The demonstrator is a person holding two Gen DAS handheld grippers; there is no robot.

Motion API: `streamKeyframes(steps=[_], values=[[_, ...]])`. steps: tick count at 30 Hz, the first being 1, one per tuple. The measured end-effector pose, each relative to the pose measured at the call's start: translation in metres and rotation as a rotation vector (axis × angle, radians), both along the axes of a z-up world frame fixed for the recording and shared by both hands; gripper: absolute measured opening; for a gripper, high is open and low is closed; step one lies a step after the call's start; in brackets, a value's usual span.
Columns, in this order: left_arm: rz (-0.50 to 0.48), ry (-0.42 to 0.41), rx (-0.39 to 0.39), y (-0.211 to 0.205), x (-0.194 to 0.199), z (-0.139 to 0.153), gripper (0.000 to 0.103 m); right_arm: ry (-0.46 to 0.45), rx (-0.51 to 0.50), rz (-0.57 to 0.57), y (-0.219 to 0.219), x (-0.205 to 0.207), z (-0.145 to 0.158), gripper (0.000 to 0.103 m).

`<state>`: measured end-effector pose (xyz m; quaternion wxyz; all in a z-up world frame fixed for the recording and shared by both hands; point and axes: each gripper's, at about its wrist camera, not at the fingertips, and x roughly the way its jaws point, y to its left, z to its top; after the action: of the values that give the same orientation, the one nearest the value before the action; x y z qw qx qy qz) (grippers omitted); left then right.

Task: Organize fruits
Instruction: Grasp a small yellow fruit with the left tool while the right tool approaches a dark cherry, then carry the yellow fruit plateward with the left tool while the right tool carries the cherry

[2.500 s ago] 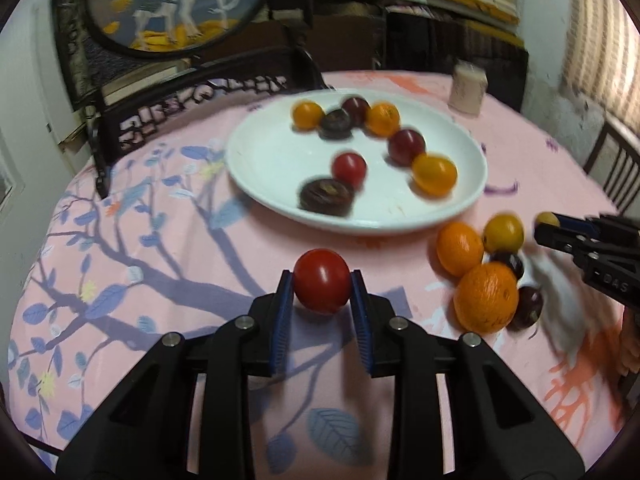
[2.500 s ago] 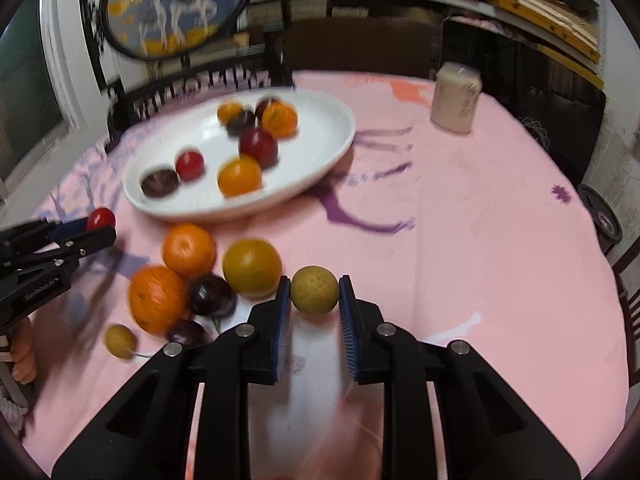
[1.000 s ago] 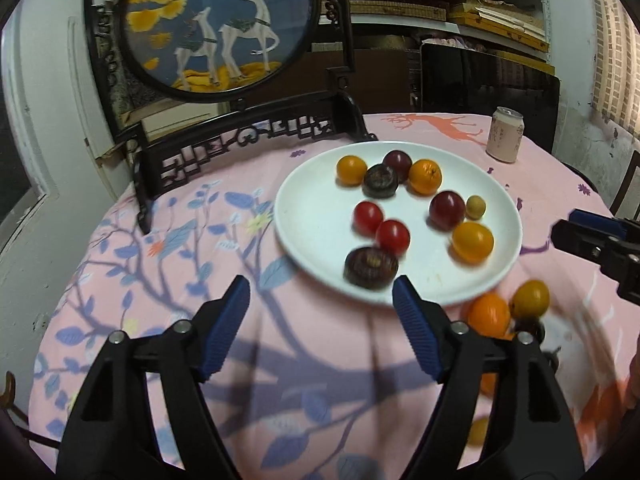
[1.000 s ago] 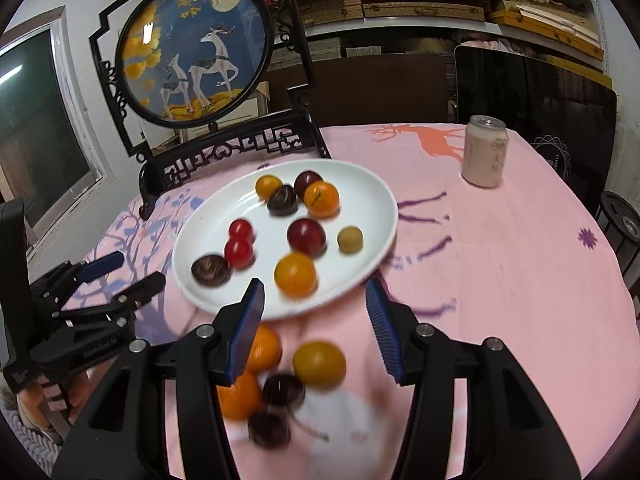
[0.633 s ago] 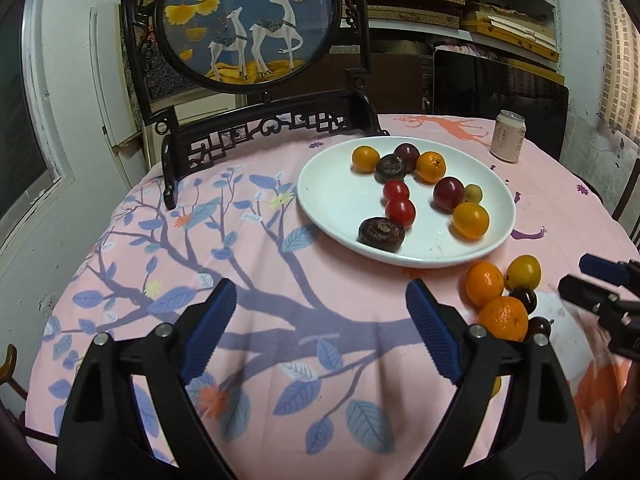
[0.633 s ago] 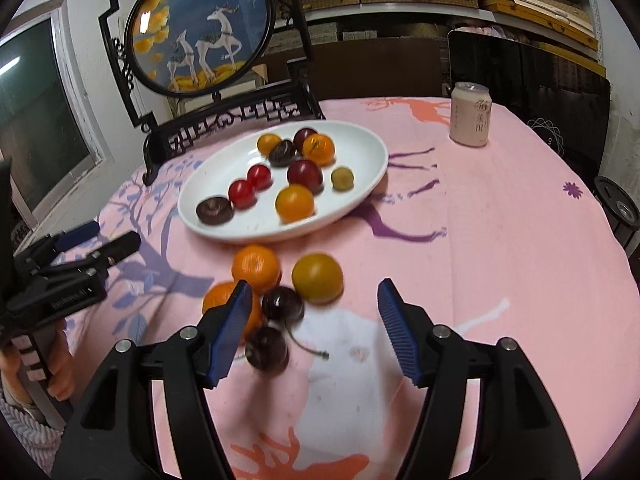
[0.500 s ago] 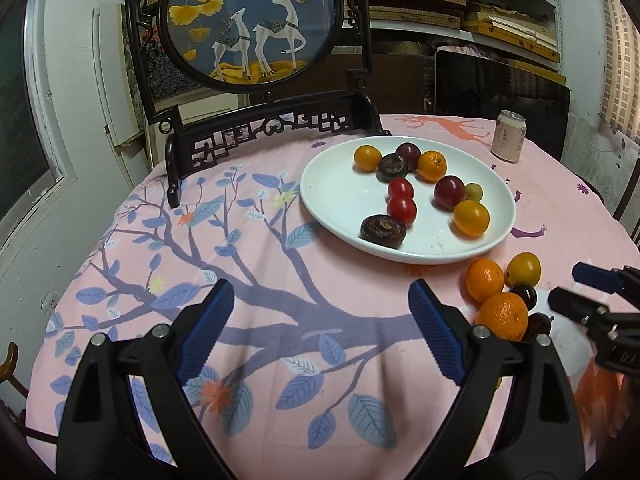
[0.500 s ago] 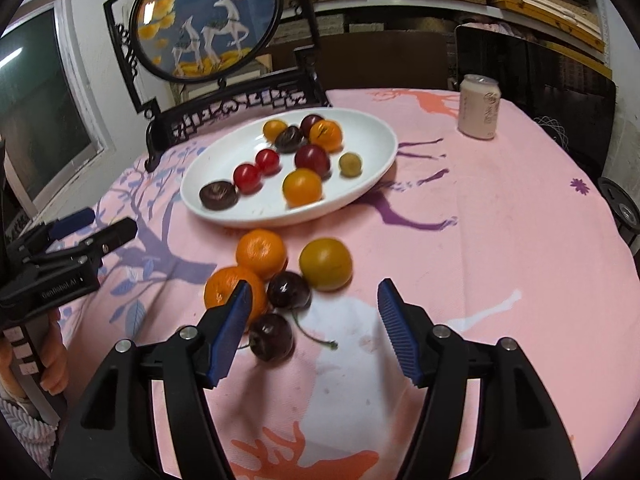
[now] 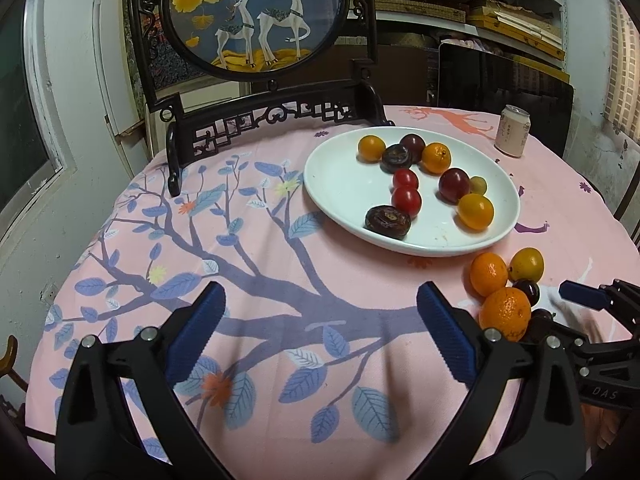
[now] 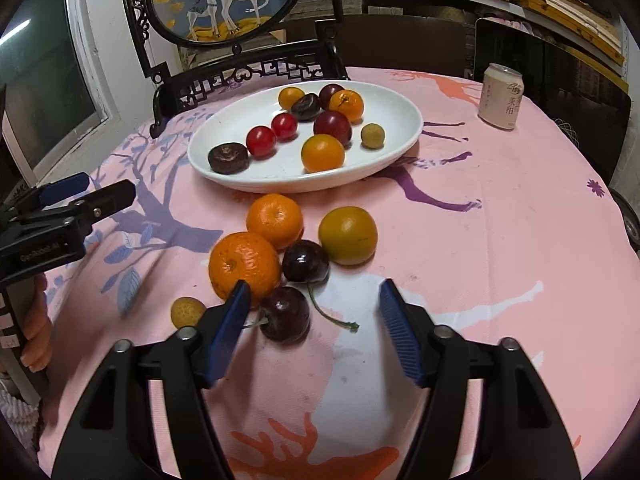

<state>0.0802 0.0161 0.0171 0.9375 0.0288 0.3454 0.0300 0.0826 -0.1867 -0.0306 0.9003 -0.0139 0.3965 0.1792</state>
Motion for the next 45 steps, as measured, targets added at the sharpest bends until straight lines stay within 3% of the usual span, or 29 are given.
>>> streamKeyframes(steps=[4,7,10,19,26,31,34,36,39,45], values=[[-0.024,0.011,0.016,-0.007,-0.001,-0.002,0.098,-0.01,-0.031,-0.052,-0.012,0.004,0.002,0.074],[-0.054,0.009,0.032,-0.015,-0.005,-0.002,0.098,-0.008,0.064,-0.115,-0.037,0.007,0.011,0.075],[-0.101,0.012,0.039,-0.025,-0.011,-0.004,0.098,0.012,0.127,-0.086,-0.043,0.004,0.014,0.075],[-0.294,0.055,0.161,-0.07,-0.028,-0.027,0.099,-0.01,0.056,-0.023,-0.024,-0.014,0.009,0.075],[-0.332,0.098,0.114,-0.073,-0.02,-0.037,0.097,-0.004,0.09,-0.049,-0.031,-0.013,0.013,0.075],[-0.38,0.125,0.075,-0.078,-0.019,-0.042,0.076,-0.002,0.094,-0.057,-0.033,-0.013,0.013,0.075],[-0.427,0.149,0.044,-0.082,-0.021,-0.044,0.053,0.002,0.099,-0.064,-0.035,-0.012,0.012,0.075],[-0.458,0.177,0.042,-0.087,-0.021,-0.048,0.028,0.007,0.099,-0.065,-0.035,-0.011,0.012,0.075],[-0.444,0.175,0.044,-0.084,-0.022,-0.045,0.026,0.022,0.105,-0.052,-0.034,-0.01,0.009,0.075],[-0.28,0.138,-0.05,-0.041,-0.009,-0.028,0.026,0.026,0.058,0.01,-0.018,-0.016,0.005,0.072]])
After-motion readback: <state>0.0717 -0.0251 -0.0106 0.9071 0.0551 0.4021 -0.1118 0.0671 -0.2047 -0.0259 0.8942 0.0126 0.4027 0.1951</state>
